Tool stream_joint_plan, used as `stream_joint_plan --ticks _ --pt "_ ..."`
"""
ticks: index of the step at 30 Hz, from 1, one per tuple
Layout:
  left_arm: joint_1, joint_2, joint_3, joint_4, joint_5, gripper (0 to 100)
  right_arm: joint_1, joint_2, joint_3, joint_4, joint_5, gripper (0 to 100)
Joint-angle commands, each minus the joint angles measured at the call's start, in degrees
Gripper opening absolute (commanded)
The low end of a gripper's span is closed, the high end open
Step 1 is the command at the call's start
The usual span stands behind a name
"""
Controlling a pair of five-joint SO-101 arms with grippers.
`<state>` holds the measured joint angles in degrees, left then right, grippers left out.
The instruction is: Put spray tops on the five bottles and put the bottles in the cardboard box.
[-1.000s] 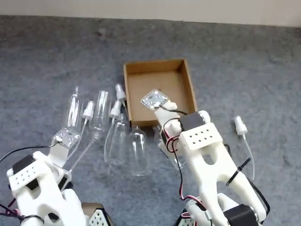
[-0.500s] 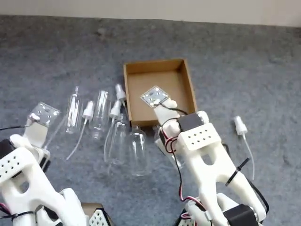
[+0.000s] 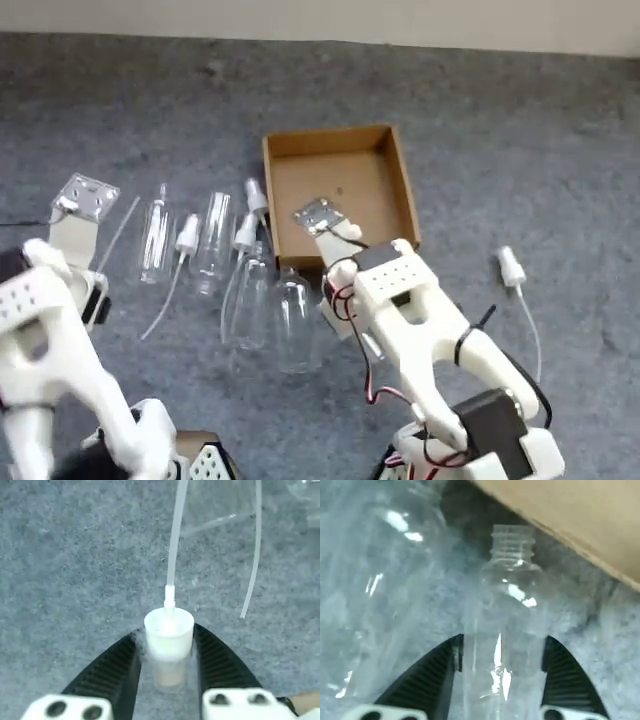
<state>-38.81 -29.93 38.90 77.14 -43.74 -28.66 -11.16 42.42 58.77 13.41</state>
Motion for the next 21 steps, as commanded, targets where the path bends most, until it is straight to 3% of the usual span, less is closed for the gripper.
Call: stream_joint_plan --ticks 1,7,12,18,21 --pt "1.9 13.2 -7.9 0.1 1.1 2 2.6 2.5 -0.6 -3.1 -0.2 14.3" --pt "3.5 25.5 -11.1 0.1 1.1 2 7.6 2.7 -0.7 -2.2 -0.2 0.0" --pt "4.3 28.7 -11.1 0.0 1.8 3 15.5 -5.2 -5.6 8.0 3.9 0.4" --pt "4.3 28.7 -11.3 -1.6 6.4 18 32.3 -12.7 -13.0 17.7 13.5 0.4" --pt "4.1 28.6 -12.2 -1.1 6.4 20 41.8 -12.7 -16.0 18.8 19.2 0.4"
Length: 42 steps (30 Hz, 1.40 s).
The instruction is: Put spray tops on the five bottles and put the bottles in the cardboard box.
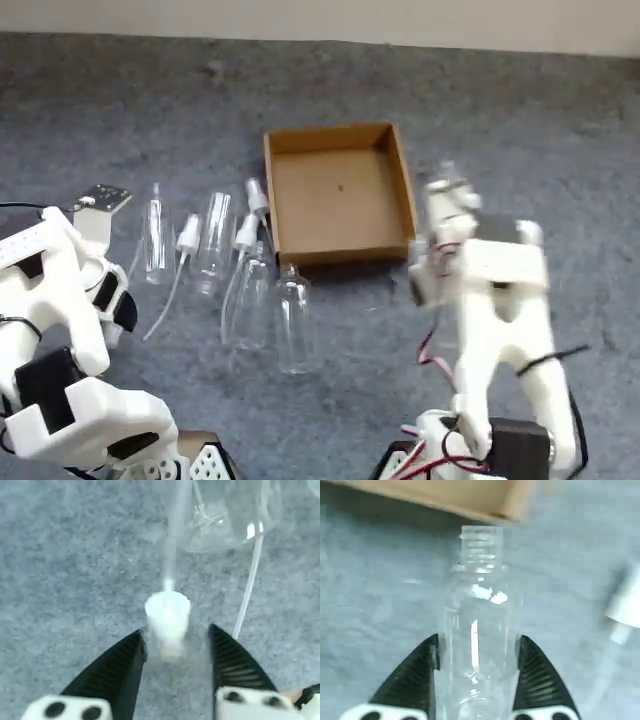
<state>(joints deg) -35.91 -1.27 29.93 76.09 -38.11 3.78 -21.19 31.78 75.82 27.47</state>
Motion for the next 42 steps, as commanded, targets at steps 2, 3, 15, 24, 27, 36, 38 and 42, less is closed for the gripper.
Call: stream_joint_plan --ticks 2,3,15,24,27,36,38,42 --pt "0.9 0.0 -5.1 0.0 1.1 20 15.0 -2.6 -7.0 1.5 7.7 0.4" --pt "0.9 0.0 -5.9 0.2 1.1 20 17.5 -2.6 -7.9 1.4 9.0 0.4" --pt "1.3 -0.1 -9.5 5.7 1.1 20 27.2 16.3 -15.6 -5.6 14.7 0.4" --pt "1.4 -0.1 -9.5 5.6 1.0 20 31.7 35.7 -34.7 -6.2 14.8 0.4" --pt "1.4 -0.1 -9.5 5.5 1.0 20 31.5 40.7 -37.8 -5.8 14.9 3.2" --pt "1.3 -0.1 -9.5 5.6 0.9 20 29.2 42.6 -38.3 -3.8 14.7 23.2" --pt "1.3 -0.1 -9.5 5.6 0.9 20 28.5 42.0 -40.3 0.0 14.6 23.8" --pt "1.4 -0.1 -9.5 5.5 0.9 20 24.2 38.7 -48.6 8.7 12.5 23.8"
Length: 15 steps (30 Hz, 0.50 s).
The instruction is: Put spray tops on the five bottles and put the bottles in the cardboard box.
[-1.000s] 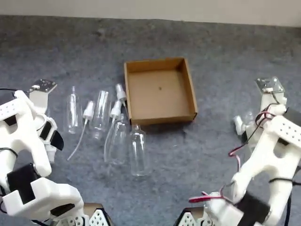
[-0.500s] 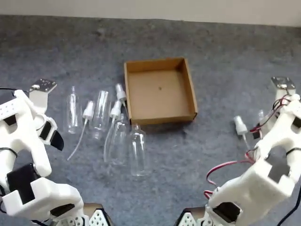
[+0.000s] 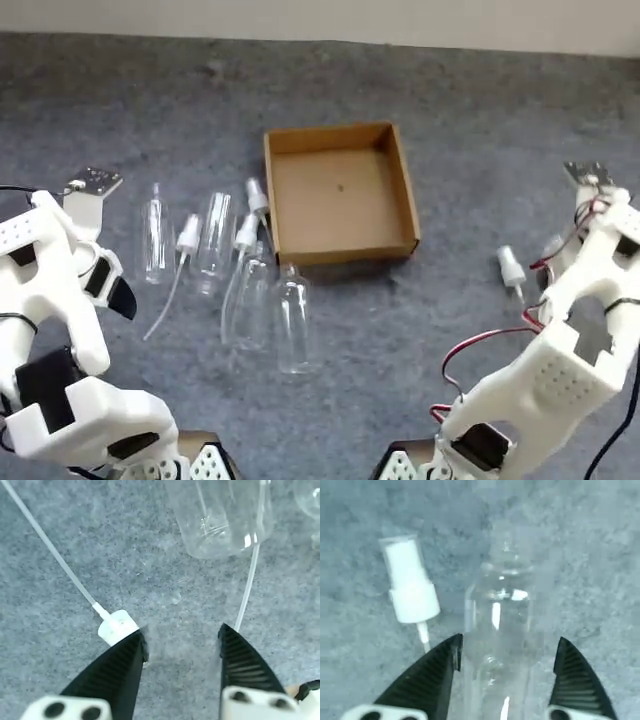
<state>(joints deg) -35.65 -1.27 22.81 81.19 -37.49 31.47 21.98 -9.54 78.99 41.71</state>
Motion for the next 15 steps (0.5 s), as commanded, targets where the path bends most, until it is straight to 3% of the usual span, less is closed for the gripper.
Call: stream_joint_plan --ticks 1,6,15 --pt "1.1 -0.1 -2.4 0.3 0.3 20 -4.9 -5.1 -8.9 7.1 -3.3 23.8" --pt "0.9 -0.1 -2.4 0.4 0.2 20 -11.2 -7.0 -13.1 9.7 -5.7 23.8" --pt "1.0 0.0 -2.4 0.1 0.1 20 -15.0 -0.5 -7.9 6.4 -5.8 23.8"
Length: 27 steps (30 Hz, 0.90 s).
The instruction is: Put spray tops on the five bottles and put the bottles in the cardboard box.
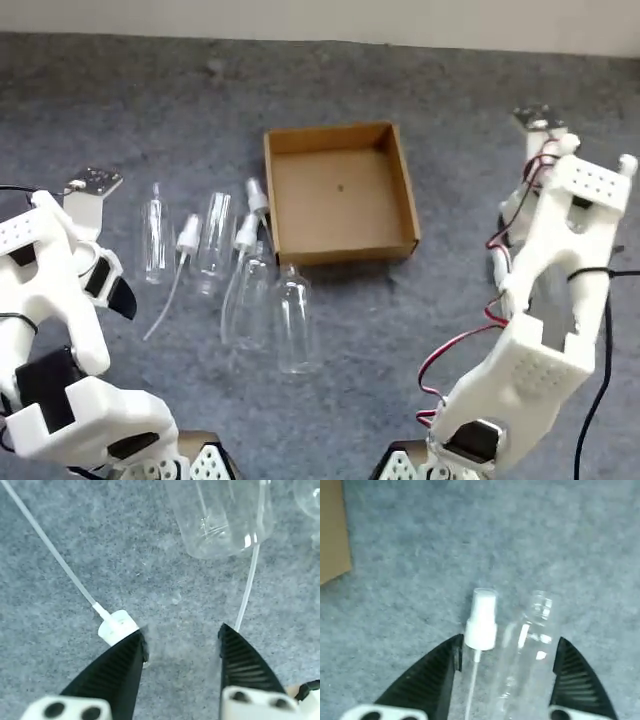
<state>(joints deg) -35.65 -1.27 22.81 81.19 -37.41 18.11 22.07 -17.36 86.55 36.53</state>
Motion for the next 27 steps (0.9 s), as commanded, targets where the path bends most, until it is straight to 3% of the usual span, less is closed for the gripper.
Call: stream_joint_plan --ticks 1,18,25,27 --pt "1.0 0.0 -2.4 0.1 0.0 20 -1.9 -0.4 0.0 -1.2 -0.6 23.8" --pt "0.7 0.0 -2.4 0.2 0.0 20 -3.3 10.6 0.0 -4.1 -0.6 23.4" --pt "1.0 0.0 -2.4 0.3 0.1 20 -3.3 10.9 0.0 -3.5 -0.7 0.5" --pt "1.0 0.0 -2.4 0.3 0.2 20 -3.6 10.8 -0.3 -2.7 -2.4 0.8"
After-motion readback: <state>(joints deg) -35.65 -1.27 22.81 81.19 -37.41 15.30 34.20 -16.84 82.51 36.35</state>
